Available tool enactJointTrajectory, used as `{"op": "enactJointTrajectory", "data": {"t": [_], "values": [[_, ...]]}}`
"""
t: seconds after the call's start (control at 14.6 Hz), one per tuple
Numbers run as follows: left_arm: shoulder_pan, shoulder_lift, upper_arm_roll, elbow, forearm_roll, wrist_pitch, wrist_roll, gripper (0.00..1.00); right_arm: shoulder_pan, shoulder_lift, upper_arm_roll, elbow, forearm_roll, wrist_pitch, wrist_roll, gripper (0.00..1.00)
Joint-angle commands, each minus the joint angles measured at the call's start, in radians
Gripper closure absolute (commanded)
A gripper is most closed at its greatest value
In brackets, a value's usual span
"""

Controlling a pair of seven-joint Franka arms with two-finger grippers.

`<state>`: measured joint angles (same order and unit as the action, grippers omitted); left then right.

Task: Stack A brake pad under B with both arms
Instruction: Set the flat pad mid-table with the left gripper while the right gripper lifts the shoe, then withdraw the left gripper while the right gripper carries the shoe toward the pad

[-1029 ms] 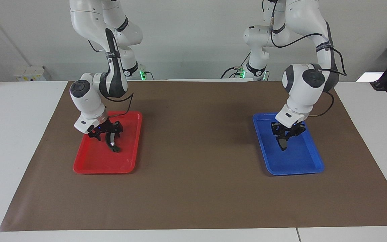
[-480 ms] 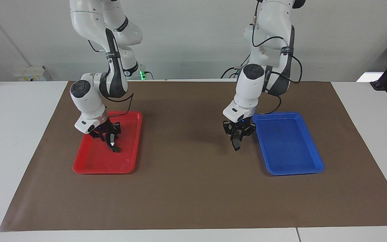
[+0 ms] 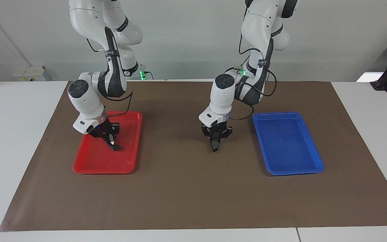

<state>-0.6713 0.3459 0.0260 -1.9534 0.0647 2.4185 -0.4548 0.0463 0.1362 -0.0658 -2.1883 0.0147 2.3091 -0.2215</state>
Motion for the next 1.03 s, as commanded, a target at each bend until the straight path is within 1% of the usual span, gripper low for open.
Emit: {"op": "enactJointTrajectory", "data": {"t": [0.0,0.14,0.21,0.34,0.48,0.69,0.75,0.82,0.96], "values": [[-0.019,-0.005,0.014,-0.006,0.006,0.001,-0.030,0.43,-0.003,-0.013,0.007,0.076,0.013,-0.083,0.027,1.00],[-0.019,-0.007,0.015,-0.007,0.006,-0.010,-0.031,0.06,0.018,-0.014,0.021,0.113,0.013,-0.126,0.112,1.00],[-0.019,-0.008,0.015,-0.007,0.006,-0.015,-0.031,0.01,0.038,-0.009,0.021,0.134,0.013,-0.146,0.148,1.00],[-0.010,-0.021,0.017,-0.007,0.006,-0.033,-0.028,0.01,0.088,-0.001,0.021,0.169,0.013,-0.168,0.218,1.00],[0.016,-0.063,0.018,-0.010,0.006,-0.070,-0.018,0.01,0.157,0.009,0.021,0.206,0.013,-0.184,0.331,1.00],[0.122,-0.163,0.018,-0.032,0.006,-0.162,-0.001,0.01,0.240,0.028,0.023,0.231,0.013,-0.181,0.470,1.00],[0.162,-0.185,0.018,-0.032,0.006,-0.198,0.016,0.01,0.269,0.031,0.023,0.239,0.014,-0.178,0.511,1.00],[0.200,-0.209,0.018,-0.032,0.006,-0.226,0.054,0.01,0.291,0.043,0.024,0.243,0.014,-0.175,0.539,1.00],[0.283,-0.249,0.018,-0.025,0.006,-0.280,0.163,0.01,0.369,0.086,0.024,0.300,0.016,-0.181,0.623,1.00]]}}
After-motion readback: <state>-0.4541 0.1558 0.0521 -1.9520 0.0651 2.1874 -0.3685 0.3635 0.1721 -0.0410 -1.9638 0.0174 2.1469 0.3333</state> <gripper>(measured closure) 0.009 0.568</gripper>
